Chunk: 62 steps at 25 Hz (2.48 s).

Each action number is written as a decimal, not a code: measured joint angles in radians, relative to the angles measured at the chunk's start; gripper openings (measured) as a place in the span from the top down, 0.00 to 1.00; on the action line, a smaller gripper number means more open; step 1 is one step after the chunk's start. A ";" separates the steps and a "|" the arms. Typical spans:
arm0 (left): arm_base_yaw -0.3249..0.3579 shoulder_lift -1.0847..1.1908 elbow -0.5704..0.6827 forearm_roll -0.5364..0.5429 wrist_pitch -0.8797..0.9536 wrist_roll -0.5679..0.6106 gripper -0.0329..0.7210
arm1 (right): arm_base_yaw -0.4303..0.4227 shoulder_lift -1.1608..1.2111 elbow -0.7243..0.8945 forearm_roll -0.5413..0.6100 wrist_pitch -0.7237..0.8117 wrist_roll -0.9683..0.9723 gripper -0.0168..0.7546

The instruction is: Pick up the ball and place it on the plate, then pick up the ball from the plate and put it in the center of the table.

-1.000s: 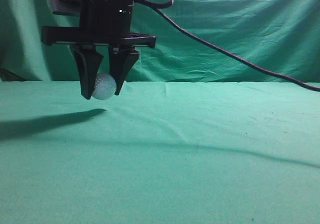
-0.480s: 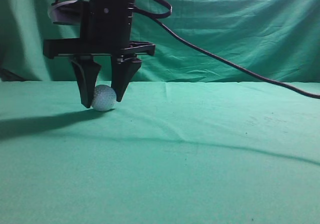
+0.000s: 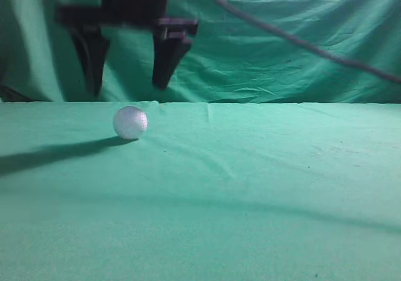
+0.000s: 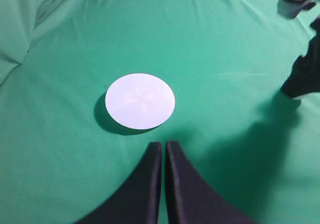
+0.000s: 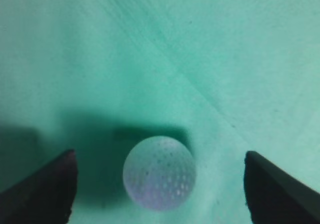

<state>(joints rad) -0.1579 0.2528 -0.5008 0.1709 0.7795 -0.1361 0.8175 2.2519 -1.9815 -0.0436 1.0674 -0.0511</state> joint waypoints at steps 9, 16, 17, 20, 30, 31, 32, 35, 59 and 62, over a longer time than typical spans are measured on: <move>0.000 0.000 0.000 -0.261 -0.024 0.303 0.96 | 0.000 -0.297 0.000 -0.143 0.160 0.145 0.76; 0.000 0.000 0.002 -0.367 -0.026 0.434 0.96 | 0.000 -0.577 0.024 -0.184 0.187 0.203 0.87; 0.000 0.000 0.004 -0.368 -0.029 0.434 0.96 | 0.000 -0.624 0.052 -0.184 0.187 0.203 0.87; 0.000 0.000 0.037 -0.396 -0.032 0.436 0.96 | 0.000 -0.763 0.226 -0.184 0.162 0.204 0.87; 0.000 0.000 0.096 -0.442 -0.078 0.442 0.96 | 0.000 -1.317 0.924 -0.184 -0.204 0.229 0.87; 0.000 0.000 0.099 -0.442 -0.086 0.442 0.96 | 0.000 -1.382 0.976 -0.184 -0.224 0.235 0.87; 0.000 0.000 0.106 -0.442 -0.095 0.442 0.96 | 0.000 -1.428 1.037 -0.184 -0.244 0.246 0.87; 0.000 0.000 0.135 -0.442 -0.140 0.448 0.96 | 0.000 -1.583 1.201 -0.184 -0.298 0.294 0.87; 0.000 0.005 0.270 -0.417 -0.292 0.450 0.96 | 0.000 -2.000 1.622 -0.225 -0.537 0.445 0.87; 0.000 0.005 0.272 -0.417 -0.292 0.450 0.96 | 0.000 -2.000 1.622 -0.225 -0.571 0.447 0.87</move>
<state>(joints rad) -0.1579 0.2582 -0.2291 -0.2464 0.4873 0.3137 0.8175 0.2523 -0.3593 -0.2683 0.4963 0.3960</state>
